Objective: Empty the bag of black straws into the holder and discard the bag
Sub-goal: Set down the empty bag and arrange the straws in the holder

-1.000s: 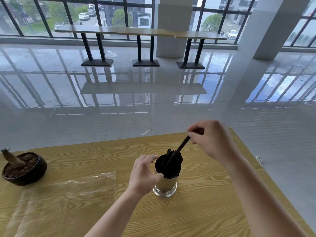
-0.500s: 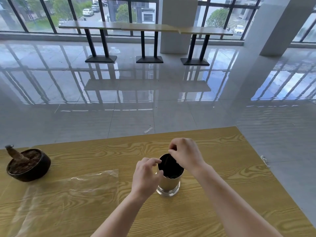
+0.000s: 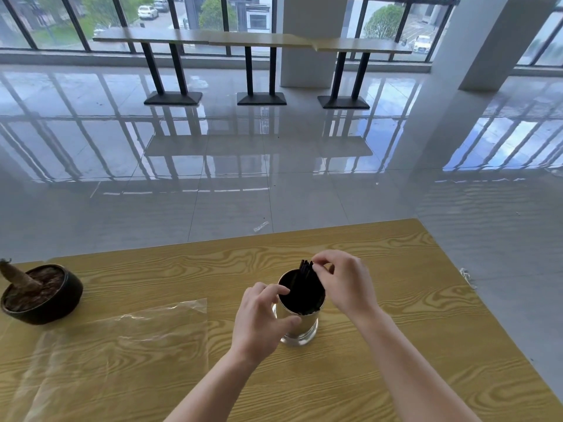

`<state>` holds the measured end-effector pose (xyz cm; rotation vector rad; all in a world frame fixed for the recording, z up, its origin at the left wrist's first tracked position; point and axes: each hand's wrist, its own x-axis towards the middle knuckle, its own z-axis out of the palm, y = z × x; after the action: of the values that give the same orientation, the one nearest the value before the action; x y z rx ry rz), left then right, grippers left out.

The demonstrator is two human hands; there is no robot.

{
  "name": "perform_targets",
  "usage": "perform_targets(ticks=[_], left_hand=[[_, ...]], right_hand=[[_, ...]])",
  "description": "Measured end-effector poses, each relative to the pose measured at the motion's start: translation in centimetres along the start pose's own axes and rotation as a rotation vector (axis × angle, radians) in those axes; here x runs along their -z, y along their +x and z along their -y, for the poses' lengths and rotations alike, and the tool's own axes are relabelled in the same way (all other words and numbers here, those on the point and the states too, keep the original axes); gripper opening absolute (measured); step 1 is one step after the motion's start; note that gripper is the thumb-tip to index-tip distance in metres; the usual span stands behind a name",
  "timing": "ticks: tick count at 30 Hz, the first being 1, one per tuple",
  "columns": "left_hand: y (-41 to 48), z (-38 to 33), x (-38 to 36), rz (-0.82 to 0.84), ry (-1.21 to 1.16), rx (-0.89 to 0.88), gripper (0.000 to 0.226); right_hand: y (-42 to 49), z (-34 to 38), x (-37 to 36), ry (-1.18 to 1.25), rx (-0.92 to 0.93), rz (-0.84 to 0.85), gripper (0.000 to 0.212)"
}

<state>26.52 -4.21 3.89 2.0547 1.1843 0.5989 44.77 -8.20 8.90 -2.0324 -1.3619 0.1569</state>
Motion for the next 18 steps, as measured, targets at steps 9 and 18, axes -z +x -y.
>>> perform_targets(ticks=[9, 18], left_hand=[[0.3, -1.2, -0.5, -0.012, 0.082, -0.159, 0.05], [1.5, -2.5, -0.8, -0.074, -0.005, -0.058, 0.024]], right_hand=[[-0.8, -4.8, 0.4, 0.066, -0.247, 0.064, 0.023], [0.0, -4.2, -0.9, 0.157, -0.249, 0.188, 0.029]])
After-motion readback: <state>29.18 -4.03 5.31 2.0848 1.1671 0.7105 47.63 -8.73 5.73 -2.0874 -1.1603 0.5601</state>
